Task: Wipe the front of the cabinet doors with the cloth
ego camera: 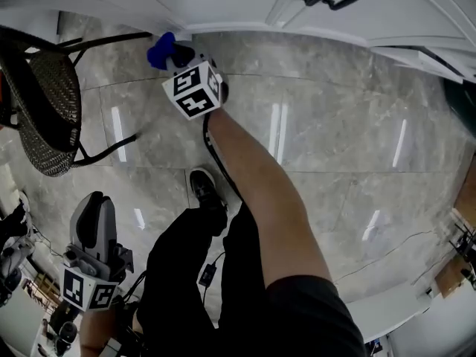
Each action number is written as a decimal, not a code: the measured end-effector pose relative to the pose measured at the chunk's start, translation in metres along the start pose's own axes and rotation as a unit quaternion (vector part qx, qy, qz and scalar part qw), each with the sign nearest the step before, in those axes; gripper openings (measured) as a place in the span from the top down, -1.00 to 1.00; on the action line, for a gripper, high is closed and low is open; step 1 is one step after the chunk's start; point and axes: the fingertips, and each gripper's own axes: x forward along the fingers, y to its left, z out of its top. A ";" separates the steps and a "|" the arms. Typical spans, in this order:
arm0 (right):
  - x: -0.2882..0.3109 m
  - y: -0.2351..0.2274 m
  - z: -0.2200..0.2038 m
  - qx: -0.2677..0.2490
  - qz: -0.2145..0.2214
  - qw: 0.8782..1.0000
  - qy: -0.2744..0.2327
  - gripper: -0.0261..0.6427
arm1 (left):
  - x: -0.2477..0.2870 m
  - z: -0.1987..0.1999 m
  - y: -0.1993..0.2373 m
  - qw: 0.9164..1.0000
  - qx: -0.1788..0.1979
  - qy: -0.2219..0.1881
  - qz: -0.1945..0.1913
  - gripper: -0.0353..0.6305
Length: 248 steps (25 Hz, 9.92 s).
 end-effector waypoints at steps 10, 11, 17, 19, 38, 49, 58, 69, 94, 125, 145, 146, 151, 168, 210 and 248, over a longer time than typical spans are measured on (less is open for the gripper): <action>-0.021 -0.015 0.020 0.027 -0.021 0.999 0.019 0.82 | -0.029 0.014 0.005 0.999 -0.031 0.009 0.008 0.69; -0.031 -0.033 0.018 0.027 -0.038 0.999 0.023 0.82 | -0.027 0.015 0.001 0.999 -0.032 0.011 0.004 0.69; -0.108 -0.156 0.004 0.079 -0.166 0.983 0.027 0.82 | -0.015 0.022 -0.021 0.999 -0.025 0.017 -0.017 0.69; -0.138 -0.188 -0.002 0.095 -0.205 0.974 0.026 0.82 | -0.010 0.025 -0.029 0.999 -0.010 0.017 -0.027 0.69; -0.413 -0.165 0.137 0.058 -0.254 0.965 -0.043 0.82 | -0.009 0.146 -0.153 0.988 0.081 -0.050 -0.123 0.69; -0.438 -0.157 0.235 0.049 -0.316 0.940 -0.119 0.82 | -0.019 0.177 -0.178 0.982 0.104 -0.059 -0.147 0.69; -0.397 -0.149 0.259 0.043 -0.234 0.960 -0.146 0.82 | 0.012 0.167 -0.228 0.989 0.094 -0.050 -0.098 0.69; -0.404 -0.201 0.255 0.036 -0.189 0.971 -0.140 0.82 | 0.052 0.171 -0.305 0.992 0.084 -0.052 -0.081 0.69; -0.420 -0.285 0.182 0.142 -0.302 0.936 -0.111 0.81 | 0.065 0.154 -0.255 0.992 0.051 -0.014 -0.116 0.69; -0.421 -0.336 0.106 0.149 -0.299 0.940 -0.068 0.82 | 0.095 0.101 -0.276 0.995 0.012 0.013 -0.101 0.69; -0.341 -0.311 0.066 0.197 -0.235 0.951 -0.025 0.82 | 0.105 0.073 -0.249 0.996 -0.002 0.028 -0.080 0.69; -0.355 -0.326 0.058 0.204 -0.249 0.947 -0.023 0.81 | 0.109 0.072 -0.257 0.996 -0.002 0.029 -0.083 0.69; -0.422 -0.391 0.023 0.213 -0.308 0.927 -0.009 0.81 | 0.123 0.062 -0.294 0.994 -0.002 0.033 -0.102 0.69; -0.298 -0.292 0.033 0.177 -0.234 0.956 0.000 0.81 | 0.079 0.034 -0.244 0.995 0.015 0.033 -0.089 0.69; -0.212 -0.256 -0.028 0.267 -0.177 0.947 0.037 0.81 | 0.090 0.019 -0.213 0.994 0.003 0.062 -0.089 0.69; -0.324 -0.411 -0.114 0.226 -0.265 0.931 0.113 0.81 | 0.128 0.014 -0.288 0.993 0.003 0.057 -0.100 0.69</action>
